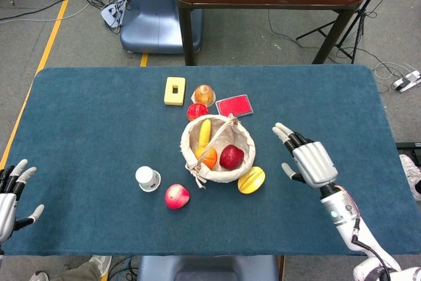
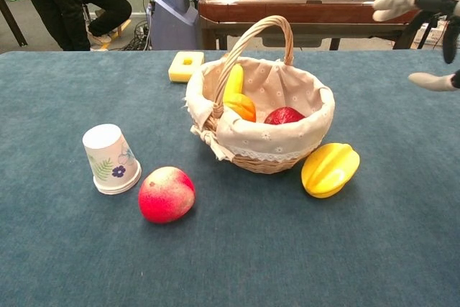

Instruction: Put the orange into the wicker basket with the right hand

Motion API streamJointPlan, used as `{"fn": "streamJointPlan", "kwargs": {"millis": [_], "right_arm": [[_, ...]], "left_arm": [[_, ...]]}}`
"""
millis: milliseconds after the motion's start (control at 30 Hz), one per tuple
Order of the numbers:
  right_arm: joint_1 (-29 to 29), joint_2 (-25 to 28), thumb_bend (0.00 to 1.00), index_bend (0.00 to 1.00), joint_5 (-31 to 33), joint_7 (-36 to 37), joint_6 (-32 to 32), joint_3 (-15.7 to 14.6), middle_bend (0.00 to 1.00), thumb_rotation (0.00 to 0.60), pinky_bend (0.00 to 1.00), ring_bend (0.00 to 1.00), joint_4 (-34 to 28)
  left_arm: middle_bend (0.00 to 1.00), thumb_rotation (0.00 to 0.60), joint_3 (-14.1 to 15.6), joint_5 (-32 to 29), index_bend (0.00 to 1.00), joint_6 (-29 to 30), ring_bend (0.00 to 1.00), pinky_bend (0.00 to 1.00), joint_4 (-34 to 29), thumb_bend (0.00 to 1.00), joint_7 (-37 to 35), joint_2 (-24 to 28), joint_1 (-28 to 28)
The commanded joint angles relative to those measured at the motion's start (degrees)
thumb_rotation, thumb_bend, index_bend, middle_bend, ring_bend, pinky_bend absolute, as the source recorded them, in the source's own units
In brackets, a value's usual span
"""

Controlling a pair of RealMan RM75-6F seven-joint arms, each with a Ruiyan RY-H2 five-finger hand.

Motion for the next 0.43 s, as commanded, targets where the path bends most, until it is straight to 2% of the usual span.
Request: {"fn": "streamJointPlan", "kwargs": {"millis": [33, 200, 433], "right_arm": [[-3.9, 2.3, 0.35, 0.05, -1.4, -1.1, 4.7, -1.9, 0.13, 0.6, 0.53, 0.2, 0.1], [-9.2, 3.8, 0.35, 0.05, -2.0, -0.3, 11.7, -3.2, 0.15, 0.6, 0.53, 0.2, 1.1], [-15.0, 5.5, 0.35, 0.05, -1.7, 2.1, 17.2, -4.8, 0.15, 0.6, 0.53, 0.2, 2.0]], "left_arm": [[0.0, 0.6, 0.0, 0.1, 0.17, -0.1, 0.0, 0.0, 0.0, 0.26, 0.0, -0.1, -0.1], [0.0, 0.6, -0.2, 0.2, 0.17, -0.2, 0.0, 0.0, 0.0, 0.26, -0.1, -0.2, -0.4], [0.0, 0.6, -0.4, 0.2, 0.17, -0.6, 0.0, 0.0, 0.1, 0.26, 0.0, -0.3, -0.7]]}}
